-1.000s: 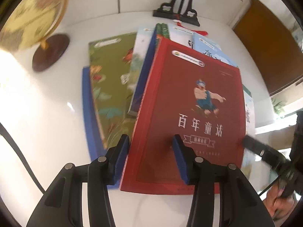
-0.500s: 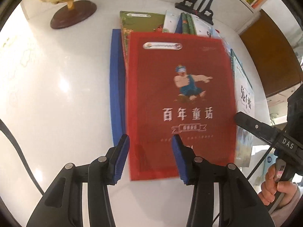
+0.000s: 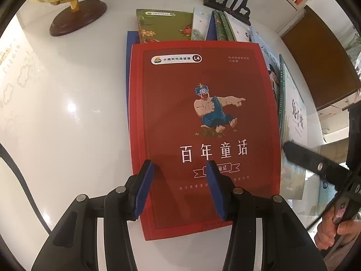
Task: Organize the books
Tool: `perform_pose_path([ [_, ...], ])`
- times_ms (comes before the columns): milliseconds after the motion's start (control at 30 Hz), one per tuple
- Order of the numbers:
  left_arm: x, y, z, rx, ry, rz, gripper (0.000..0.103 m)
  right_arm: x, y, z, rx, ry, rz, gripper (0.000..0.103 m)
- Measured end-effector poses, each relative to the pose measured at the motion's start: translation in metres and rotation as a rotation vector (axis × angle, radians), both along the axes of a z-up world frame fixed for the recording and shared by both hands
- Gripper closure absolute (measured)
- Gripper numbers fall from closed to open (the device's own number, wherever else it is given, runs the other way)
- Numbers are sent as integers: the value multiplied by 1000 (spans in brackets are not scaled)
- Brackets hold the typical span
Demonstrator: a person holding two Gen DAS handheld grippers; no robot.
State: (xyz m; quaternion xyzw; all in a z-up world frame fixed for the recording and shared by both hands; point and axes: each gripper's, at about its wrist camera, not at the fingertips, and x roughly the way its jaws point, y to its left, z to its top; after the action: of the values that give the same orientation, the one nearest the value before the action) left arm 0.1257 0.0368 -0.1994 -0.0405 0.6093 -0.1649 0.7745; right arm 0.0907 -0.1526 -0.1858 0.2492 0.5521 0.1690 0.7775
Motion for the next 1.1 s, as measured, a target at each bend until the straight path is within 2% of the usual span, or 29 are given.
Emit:
perform_pose_path([
  [133, 1, 6, 1, -36, 7, 13, 58, 13, 12, 10, -13, -54, 11, 44],
  [200, 3, 19, 1, -67, 21, 91, 58, 23, 23, 8, -23, -43, 58, 44],
  [233, 4, 31, 0, -69, 18, 165, 58, 25, 26, 5, -30, -36, 72, 45],
  [300, 5, 45, 0, -71, 5, 241, 57, 33, 34, -7, -61, 3, 92, 47],
  [367, 10, 54, -7, -25, 20, 266, 54, 37, 37, -13, -65, 10, 80, 58],
  [400, 13, 54, -12, 4, 37, 261, 53, 37, 37, -14, -65, 9, 78, 75],
  [433, 12, 56, -12, 2, 15, 254, 49, 39, 37, -19, -71, 28, 82, 84],
  [467, 14, 57, -12, 17, 0, 253, 45, 40, 39, -25, -69, 51, 94, 86],
  [567, 19, 61, -15, 26, 10, 277, 40, 39, 42, -31, -41, 59, 122, 88],
  [667, 24, 60, -16, 8, 9, 281, 40, 38, 49, -29, -45, 48, 150, 89],
  [700, 26, 58, -16, -4, 20, 272, 36, 38, 53, -28, -43, 44, 160, 91],
  [767, 26, 62, -17, 31, 28, 277, 38, 37, 66, -23, -30, 24, 194, 92],
  [867, 17, 92, -14, -10, 31, 331, 38, 38, 87, -12, -51, -17, 222, 94],
  [967, 10, 125, -6, -66, 17, 402, 41, 46, 110, -8, -16, -2, 253, 95],
  [1100, 7, 149, 5, -27, -29, 424, 41, 57, 151, -14, -35, 34, 308, 96],
])
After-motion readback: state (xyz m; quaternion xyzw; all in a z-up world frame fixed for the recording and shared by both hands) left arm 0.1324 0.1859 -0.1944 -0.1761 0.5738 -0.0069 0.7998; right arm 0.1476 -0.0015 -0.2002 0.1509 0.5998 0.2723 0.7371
